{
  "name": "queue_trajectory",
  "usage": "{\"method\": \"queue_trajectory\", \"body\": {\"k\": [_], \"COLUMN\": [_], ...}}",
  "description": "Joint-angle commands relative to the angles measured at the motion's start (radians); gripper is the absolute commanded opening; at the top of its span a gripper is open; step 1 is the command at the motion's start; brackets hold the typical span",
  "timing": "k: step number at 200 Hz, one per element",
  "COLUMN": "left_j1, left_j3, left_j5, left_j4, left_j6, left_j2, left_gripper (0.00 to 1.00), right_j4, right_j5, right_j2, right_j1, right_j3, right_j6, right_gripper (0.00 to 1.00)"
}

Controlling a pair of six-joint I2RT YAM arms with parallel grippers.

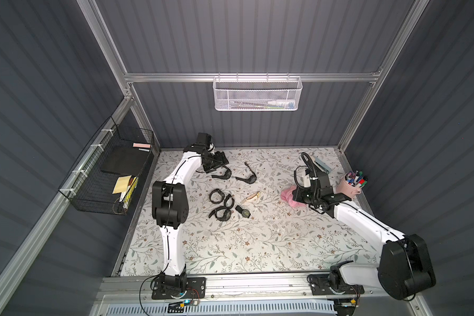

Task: Wipe the watch dial
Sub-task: Adjust the watch at the center of the board.

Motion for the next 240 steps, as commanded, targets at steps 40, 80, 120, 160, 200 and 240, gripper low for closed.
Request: {"method": "queue_trajectory", "body": {"k": [40, 80, 120, 160, 200, 240], "left_j1": [0.012, 0.025, 0.032, 0.037, 0.042, 0.042], "left_j3": [-0.384, -0.481, -0.544, -0.576, -0.517, -0.482], "left_j5": [0.027, 0.072, 0.120, 0.092, 0.065, 0.047], "left_j4": [0.153, 0.241, 0.286, 0.283, 0.220, 0.220], "left_j6": [-0.291, -0.413, -0.492, -0.547, -0.540, -0.548], "left_j2": [-0.220, -0.262, -0.231, -0.236, -0.171, -0.135], "left_gripper": [0.82, 0.82, 0.81, 0.80, 0.74, 0.70], "right_j4": [-0.017, -0.041, -0.042, -0.048, -0.045, -0.045], "right_j5": [-0.101, -0.114, -0.115, -0.109, -0.130, -0.126], "right_j2": [-0.022, -0.032, -0.017, 0.016, 0.072, 0.101], "right_j1": [-0.003, -0.003, -0.003, -0.003, -0.003, -0.004], "right_j3": [0.013, 0.025, 0.026, 0.046, 0.078, 0.090], "right_j6": [0.017, 0.008, 0.012, 0.006, 0.008, 0.001], "right_gripper": [0.00, 0.00, 0.00, 0.00, 0.00, 0.00]}}
